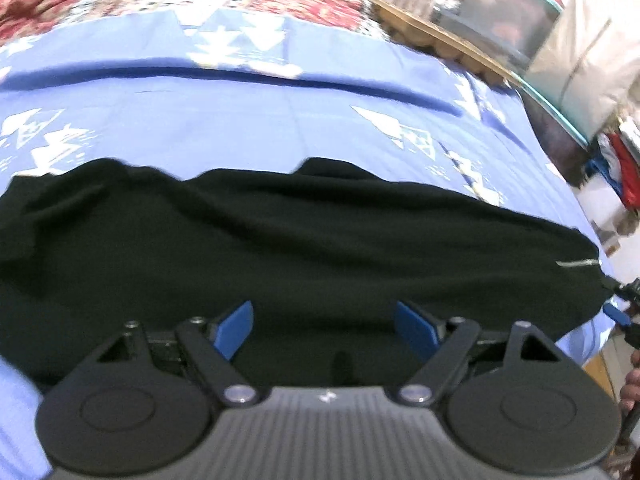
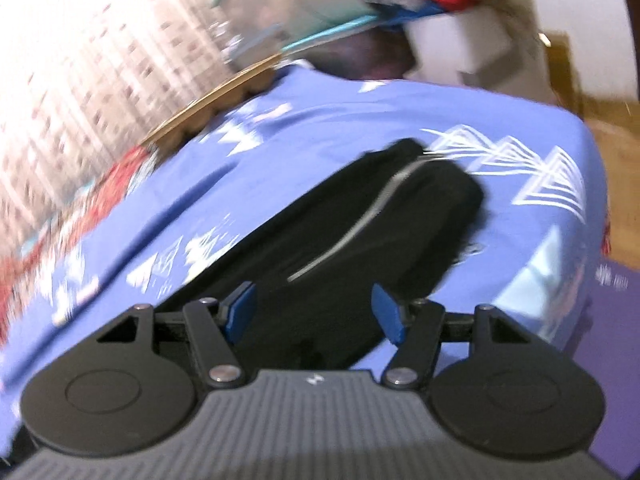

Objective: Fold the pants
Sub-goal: 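Grasp the pants leg cuff by the zipper with the right gripper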

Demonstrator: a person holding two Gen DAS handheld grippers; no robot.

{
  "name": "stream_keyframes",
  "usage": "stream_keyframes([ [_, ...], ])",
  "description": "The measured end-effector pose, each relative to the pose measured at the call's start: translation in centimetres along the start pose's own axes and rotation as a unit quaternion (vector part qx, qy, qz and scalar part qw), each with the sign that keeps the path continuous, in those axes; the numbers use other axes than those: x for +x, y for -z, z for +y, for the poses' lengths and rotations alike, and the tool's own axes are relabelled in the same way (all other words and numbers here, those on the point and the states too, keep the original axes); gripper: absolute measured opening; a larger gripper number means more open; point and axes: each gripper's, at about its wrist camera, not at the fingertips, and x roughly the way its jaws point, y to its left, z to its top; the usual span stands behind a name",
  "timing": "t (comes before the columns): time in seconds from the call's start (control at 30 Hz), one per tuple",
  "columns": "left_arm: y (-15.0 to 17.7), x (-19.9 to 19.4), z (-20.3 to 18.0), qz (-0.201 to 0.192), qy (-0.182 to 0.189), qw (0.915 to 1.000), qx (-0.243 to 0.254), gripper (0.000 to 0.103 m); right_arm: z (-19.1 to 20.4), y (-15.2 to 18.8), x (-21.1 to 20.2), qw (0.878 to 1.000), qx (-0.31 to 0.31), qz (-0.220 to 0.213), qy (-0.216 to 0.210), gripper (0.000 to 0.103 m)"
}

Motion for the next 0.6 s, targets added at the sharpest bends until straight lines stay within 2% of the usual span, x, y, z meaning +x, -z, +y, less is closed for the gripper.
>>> stream_keyframes([
  [0.17, -0.9, 2.5, -2.7, 0.025, 0.005, 0.9995, 0.016, 0.077, -5.1, -2.4, 0.9, 0.998, 0.063, -0.022, 0.009, 0.070],
  [0.37, -1.3, 4.8, -4.4, 0.058, 0.013, 0.9982, -0.003, 0.077, -7.9, -3.4, 3.5, 0.996, 0.087, 0.002, -0.004, 0.075],
  [0.47, -1.1, 5.3, -5.1, 0.067, 0.007, 0.9977, 0.000, 0.077, -9.5, -2.9, 4.3, 0.992, 0.122, 0.000, -0.030, 0.075],
  [0.6, -0.9, 5.6, -5.6, 0.075, -0.003, 0.9972, 0.000, 0.077, -9.2, -3.6, 5.4, 0.991, 0.111, -0.009, -0.073, 0.077],
])
